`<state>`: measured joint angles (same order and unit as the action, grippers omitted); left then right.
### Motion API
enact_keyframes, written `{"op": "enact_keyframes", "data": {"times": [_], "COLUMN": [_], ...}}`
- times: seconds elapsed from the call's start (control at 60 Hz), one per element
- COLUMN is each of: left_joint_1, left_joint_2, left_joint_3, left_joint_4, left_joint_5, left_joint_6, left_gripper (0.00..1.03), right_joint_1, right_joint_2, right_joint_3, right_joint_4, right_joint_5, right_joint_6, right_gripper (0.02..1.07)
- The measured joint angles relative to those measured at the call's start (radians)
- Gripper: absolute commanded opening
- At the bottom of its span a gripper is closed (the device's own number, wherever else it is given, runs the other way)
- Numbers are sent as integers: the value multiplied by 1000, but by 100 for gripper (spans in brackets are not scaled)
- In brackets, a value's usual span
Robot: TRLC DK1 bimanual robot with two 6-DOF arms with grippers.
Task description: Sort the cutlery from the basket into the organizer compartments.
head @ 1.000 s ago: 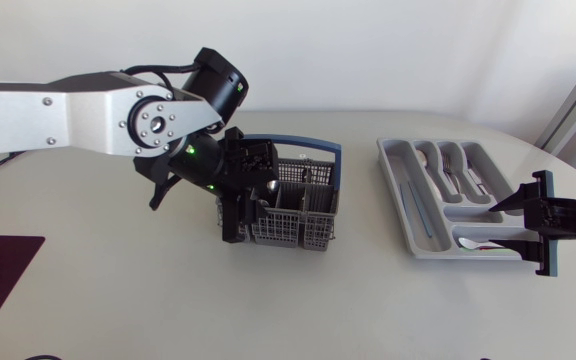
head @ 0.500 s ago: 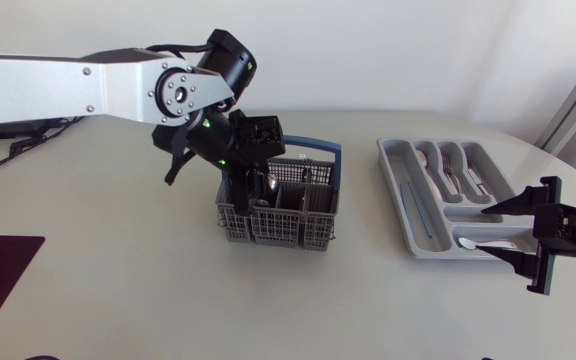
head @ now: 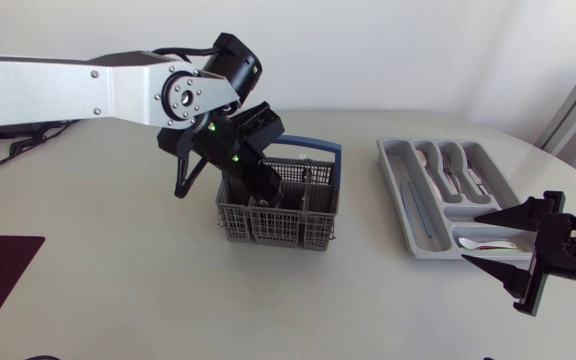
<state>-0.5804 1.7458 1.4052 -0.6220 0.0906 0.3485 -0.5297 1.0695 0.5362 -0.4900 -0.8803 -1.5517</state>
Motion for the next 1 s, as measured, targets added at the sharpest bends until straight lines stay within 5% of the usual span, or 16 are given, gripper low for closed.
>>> {"op": "enact_keyframes", "data": {"times": [0.433,1.0], "left_joint_1": [41,41], "left_joint_2": [0,18], "left_joint_3": [-94,-162], "left_joint_4": [167,352], "left_joint_5": [-14,-14], "left_joint_6": [-256,-357], "left_gripper": [44,36], "right_joint_1": [148,208], "right_joint_2": [-286,-382], "right_joint_3": [-124,-179], "right_joint_4": [83,106], "right_joint_5": [10,32], "right_joint_6": [344,450], "right_gripper": [85,85]}}
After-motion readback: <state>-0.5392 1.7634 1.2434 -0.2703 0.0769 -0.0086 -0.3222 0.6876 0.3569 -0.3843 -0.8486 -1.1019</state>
